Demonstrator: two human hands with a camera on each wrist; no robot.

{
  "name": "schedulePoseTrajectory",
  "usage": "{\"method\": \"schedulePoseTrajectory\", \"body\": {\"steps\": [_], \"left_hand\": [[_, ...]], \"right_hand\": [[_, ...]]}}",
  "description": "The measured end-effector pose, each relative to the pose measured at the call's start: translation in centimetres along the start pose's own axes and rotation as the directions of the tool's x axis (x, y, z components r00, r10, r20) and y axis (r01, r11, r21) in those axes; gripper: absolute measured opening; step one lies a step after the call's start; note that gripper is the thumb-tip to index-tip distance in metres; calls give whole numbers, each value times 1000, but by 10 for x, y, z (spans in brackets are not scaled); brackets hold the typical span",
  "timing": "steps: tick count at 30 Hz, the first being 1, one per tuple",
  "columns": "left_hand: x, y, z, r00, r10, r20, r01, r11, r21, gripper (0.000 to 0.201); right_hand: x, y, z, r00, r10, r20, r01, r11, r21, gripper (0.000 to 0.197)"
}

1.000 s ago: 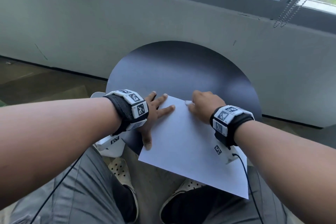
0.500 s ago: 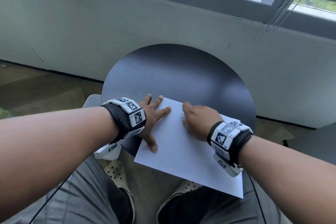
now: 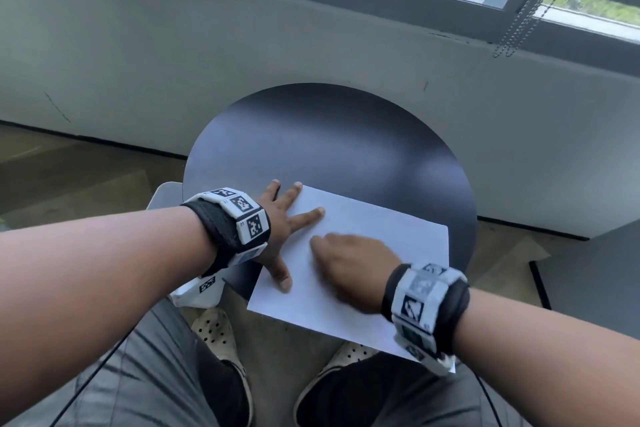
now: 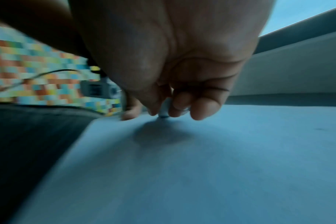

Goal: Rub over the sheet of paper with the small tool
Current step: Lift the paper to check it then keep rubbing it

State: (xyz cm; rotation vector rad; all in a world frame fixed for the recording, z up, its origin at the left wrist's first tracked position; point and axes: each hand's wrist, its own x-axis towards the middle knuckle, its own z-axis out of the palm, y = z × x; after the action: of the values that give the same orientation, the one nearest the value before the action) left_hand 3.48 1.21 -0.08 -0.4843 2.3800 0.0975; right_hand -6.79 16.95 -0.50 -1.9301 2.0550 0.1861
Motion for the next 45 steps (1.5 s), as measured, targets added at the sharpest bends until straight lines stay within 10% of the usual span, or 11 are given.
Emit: {"method": "schedulePoseTrajectory", "body": {"steps": [2,8,14,21,30,36,42,45], "left_hand": [[0,0,-1,1000,3,5,-3,1000,0,138],[-4,2,-3,1000,8,2,-8,1000,7,136],[-3,2,-2,1000,7,3,-7,1000,21,137],[-6,7,-10,1000,1,-5,-1,998,59,139],[3,17,1,993,55,-103,-51,998,40,138],[4,23,-5,998,48,-50,-45,997,58,131],[4,23,-5,998,45,-34,-43,998,50,132],[4,24,-5,998,50,-29,-49,997,52,132]], "right_hand": [[-10,-2,6,997,-77,28,77,997,0,13],[11,76,-2,911,397,-108,-391,918,70,18],[-23,0,10,991,-117,67,114,992,49,15],[3,101,-4,889,457,-39,-451,886,109,17],[-26,40,9,999,5,-40,-4,1000,21,20],[-2,98,-5,903,426,-54,-420,902,97,17],[-24,27,11,1000,-11,12,10,996,94,11],[-19,52,13,990,138,-22,-135,987,83,17]]}}
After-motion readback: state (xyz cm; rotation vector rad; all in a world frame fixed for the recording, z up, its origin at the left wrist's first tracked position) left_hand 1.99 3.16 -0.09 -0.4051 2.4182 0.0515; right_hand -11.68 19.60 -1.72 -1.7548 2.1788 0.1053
